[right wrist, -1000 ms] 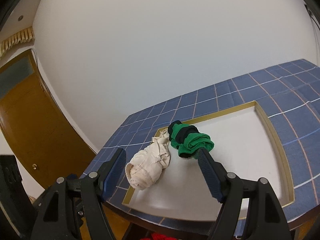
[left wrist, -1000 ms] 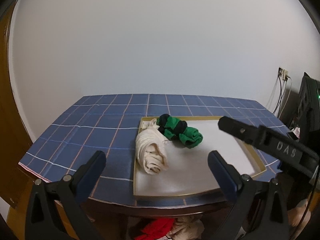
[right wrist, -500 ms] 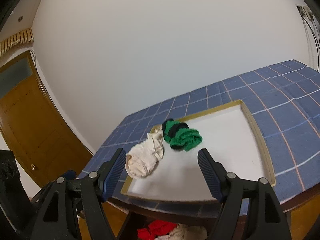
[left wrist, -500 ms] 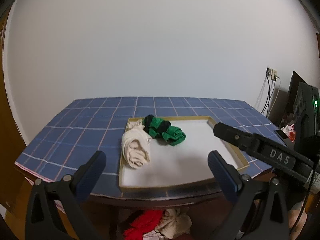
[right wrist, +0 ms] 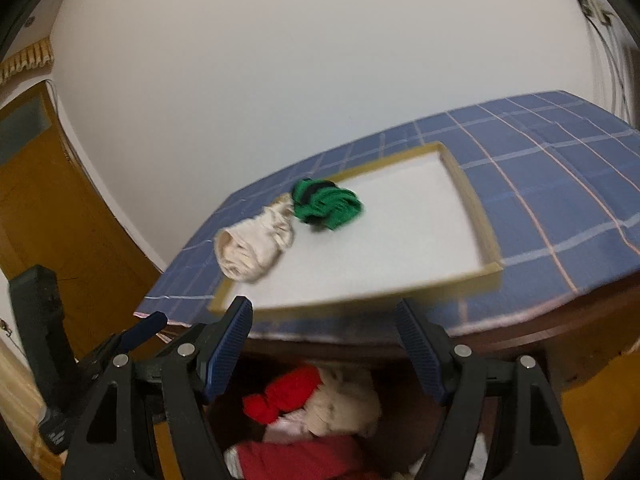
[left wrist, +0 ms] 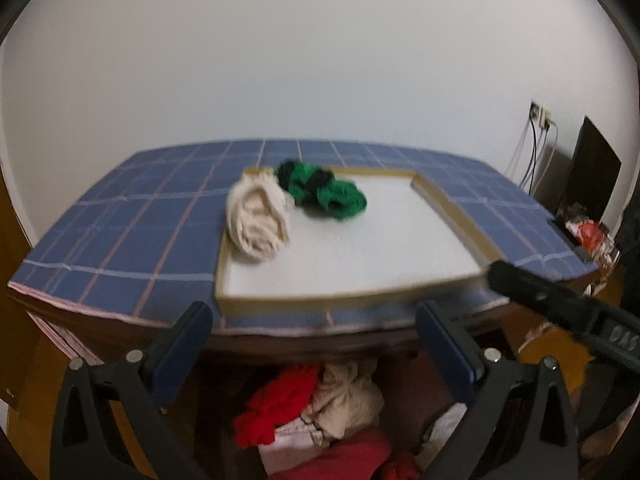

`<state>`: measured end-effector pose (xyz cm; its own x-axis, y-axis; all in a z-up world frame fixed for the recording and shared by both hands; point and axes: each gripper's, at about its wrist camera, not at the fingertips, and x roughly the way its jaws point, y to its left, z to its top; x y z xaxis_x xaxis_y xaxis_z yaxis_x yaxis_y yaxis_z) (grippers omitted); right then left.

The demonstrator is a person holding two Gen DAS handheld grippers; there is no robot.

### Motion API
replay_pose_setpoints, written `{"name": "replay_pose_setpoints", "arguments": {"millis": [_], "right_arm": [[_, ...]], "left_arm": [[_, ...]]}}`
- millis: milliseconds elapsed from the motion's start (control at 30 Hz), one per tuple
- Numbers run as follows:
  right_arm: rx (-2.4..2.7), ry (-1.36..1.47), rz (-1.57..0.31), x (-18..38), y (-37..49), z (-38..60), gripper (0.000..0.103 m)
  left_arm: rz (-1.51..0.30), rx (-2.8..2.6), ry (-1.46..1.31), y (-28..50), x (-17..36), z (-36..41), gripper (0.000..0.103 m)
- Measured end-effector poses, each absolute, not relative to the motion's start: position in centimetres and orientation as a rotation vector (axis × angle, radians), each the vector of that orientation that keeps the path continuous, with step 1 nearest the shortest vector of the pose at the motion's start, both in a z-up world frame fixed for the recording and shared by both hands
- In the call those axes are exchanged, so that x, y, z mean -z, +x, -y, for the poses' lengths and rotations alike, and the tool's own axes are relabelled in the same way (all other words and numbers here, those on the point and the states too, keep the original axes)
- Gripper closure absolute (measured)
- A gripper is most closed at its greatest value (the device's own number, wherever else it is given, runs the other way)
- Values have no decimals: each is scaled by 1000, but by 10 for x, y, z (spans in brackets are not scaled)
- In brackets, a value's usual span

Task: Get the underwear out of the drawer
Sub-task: 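Move both open grippers back down into the open drawer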

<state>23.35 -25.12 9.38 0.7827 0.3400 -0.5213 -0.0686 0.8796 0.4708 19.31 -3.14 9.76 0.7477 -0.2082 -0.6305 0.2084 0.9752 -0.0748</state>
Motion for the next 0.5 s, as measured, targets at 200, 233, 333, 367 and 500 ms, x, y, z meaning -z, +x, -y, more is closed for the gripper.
{"name": "replay_pose_setpoints", "arguments": {"millis": [200, 233, 333, 367, 500], "right_arm": [[-130, 437, -647, -67, 193, 286, 27], [-106, 433, -648, -62, 183, 295, 27], [-68, 419, -656, -53, 164, 309, 27], [-60, 416, -664, -48, 157, 313, 27], [-68, 423, -698, -37, 144, 322, 27]], "left_arm": [[-773, 228, 44, 193, -59, 29, 0], [-786, 232, 43, 193, -54, 27, 0], [-827, 257, 45, 190, -40, 26, 0], [-833, 260, 54, 188, -36, 26, 0], [-855, 276, 115, 174, -25, 31, 0]]}}
